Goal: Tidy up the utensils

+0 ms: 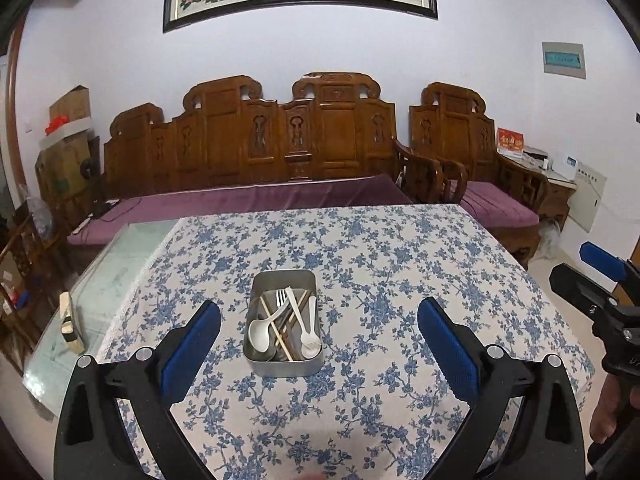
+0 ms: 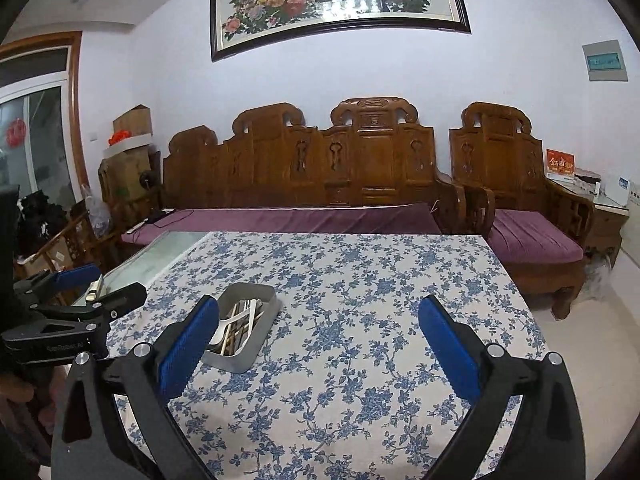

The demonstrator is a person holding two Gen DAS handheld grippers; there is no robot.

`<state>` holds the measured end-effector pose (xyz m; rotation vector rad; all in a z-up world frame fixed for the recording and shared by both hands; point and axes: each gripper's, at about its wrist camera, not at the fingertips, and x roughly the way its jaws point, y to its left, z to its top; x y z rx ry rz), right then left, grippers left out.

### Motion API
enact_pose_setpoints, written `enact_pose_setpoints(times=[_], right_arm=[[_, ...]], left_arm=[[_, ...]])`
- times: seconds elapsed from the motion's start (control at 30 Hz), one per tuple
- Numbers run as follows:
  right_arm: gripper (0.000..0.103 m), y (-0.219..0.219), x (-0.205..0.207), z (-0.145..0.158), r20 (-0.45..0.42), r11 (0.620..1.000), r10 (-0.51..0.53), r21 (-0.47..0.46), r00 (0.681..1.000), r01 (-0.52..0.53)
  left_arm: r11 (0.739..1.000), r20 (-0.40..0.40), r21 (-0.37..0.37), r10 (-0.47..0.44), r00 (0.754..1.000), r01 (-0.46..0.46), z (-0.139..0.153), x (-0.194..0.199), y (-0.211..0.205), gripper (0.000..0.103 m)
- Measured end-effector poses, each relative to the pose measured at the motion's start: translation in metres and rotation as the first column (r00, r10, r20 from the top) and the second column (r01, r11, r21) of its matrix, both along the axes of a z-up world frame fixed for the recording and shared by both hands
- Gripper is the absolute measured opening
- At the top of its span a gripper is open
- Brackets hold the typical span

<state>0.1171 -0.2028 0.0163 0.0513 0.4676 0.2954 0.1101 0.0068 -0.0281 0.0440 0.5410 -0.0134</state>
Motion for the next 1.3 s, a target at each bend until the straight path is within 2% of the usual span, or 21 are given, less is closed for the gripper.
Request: enact_pose_setpoints(times=[1.3], right_arm=[[0.1,-0.003,-0.006,0.003,0.009,1.0,-0.016,-0.002,1.0,0.016]], left_arm=[[1.0,0.038,-0.01,0.004,0.999,-0.003,0.011,-0.013,-0.004,0.095]])
